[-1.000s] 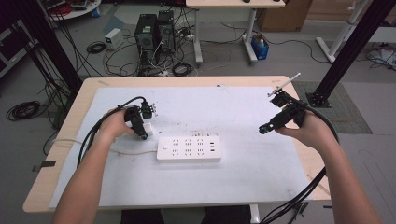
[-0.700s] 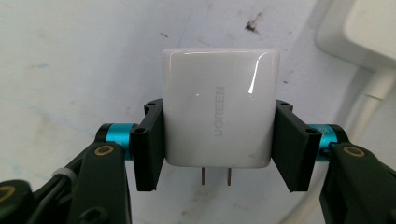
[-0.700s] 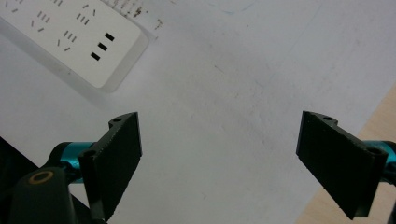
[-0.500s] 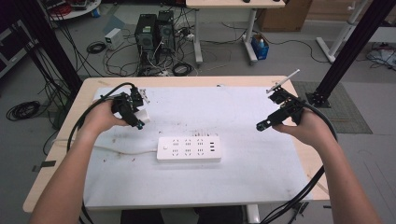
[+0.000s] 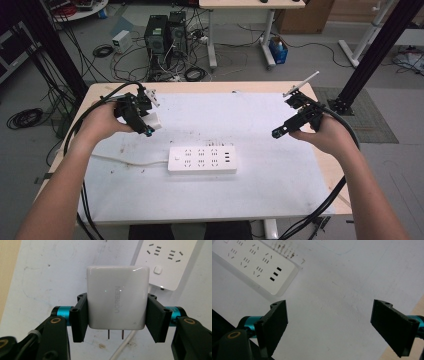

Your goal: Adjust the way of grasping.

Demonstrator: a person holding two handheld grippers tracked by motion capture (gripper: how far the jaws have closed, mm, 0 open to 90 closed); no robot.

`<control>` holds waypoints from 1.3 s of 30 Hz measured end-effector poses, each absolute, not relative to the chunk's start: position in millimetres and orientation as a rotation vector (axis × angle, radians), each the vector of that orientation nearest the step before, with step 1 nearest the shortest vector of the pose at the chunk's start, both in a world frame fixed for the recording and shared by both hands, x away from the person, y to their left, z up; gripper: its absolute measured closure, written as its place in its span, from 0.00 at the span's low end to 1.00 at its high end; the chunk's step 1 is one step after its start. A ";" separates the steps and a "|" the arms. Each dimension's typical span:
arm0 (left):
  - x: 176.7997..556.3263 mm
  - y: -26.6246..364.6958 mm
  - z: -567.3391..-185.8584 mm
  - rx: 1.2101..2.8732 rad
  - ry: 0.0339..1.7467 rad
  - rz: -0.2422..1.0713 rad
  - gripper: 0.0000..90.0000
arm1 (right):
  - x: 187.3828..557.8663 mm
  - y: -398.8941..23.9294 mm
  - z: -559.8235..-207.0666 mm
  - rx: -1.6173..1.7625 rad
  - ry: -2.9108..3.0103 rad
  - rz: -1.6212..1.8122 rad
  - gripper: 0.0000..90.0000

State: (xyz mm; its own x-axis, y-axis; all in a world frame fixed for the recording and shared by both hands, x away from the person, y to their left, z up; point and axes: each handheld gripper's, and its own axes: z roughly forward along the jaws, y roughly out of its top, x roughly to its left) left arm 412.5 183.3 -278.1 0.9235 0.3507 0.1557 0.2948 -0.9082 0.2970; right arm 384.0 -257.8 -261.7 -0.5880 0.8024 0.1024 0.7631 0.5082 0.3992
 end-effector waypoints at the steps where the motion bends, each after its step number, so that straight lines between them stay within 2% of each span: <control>1: 410.4 179.2 -277.2 2.805 0.457 0.313 0.47 | 384.0 -257.8 -261.7 1.376 2.644 0.626 0.15; 10: 394.3 138.1 -271.8 2.630 0.276 0.329 0.47 | 383.8 -243.2 -251.0 1.508 2.657 0.848 0.16; 12: 391.8 128.0 -271.6 2.574 0.252 0.305 0.47 | 384.7 -238.4 -248.6 1.531 2.670 0.914 0.19; 16: 385.5 109.5 -271.3 2.500 0.183 0.286 0.47 | 385.2 -227.0 -246.1 1.553 2.686 0.989 0.19; 23: 379.9 85.8 -270.1 2.406 0.140 0.288 0.47 | 389.5 -211.5 -245.6 1.617 2.701 1.079 0.20; 25: 377.4 78.3 -271.3 2.388 0.130 0.306 0.47 | 390.2 -206.9 -246.2 1.639 2.709 1.113 0.24; 29: 374.4 64.6 -273.2 2.359 0.122 0.324 0.47 | 391.8 -198.3 -248.1 1.670 2.730 1.196 0.25; 30: 374.0 61.3 -273.6 2.352 0.122 0.319 0.47 | 392.0 -196.2 -248.2 1.686 2.729 1.214 0.25; 31: 373.8 58.0 -273.8 2.342 0.121 0.312 0.47 | 392.6 -194.5 -248.8 1.699 2.735 1.235 0.30; 39: 371.1 38.3 -276.0 2.282 0.093 0.247 0.47 | 396.7 -182.0 -257.7 1.849 2.740 1.347 0.37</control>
State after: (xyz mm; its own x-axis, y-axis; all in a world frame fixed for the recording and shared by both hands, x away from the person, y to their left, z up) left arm 371.1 38.3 -276.0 0.9781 0.1475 0.1471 -0.0131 -0.6613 0.7500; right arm 396.7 -182.0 -257.7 -0.3976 0.6028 0.6918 0.9159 0.2157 0.3385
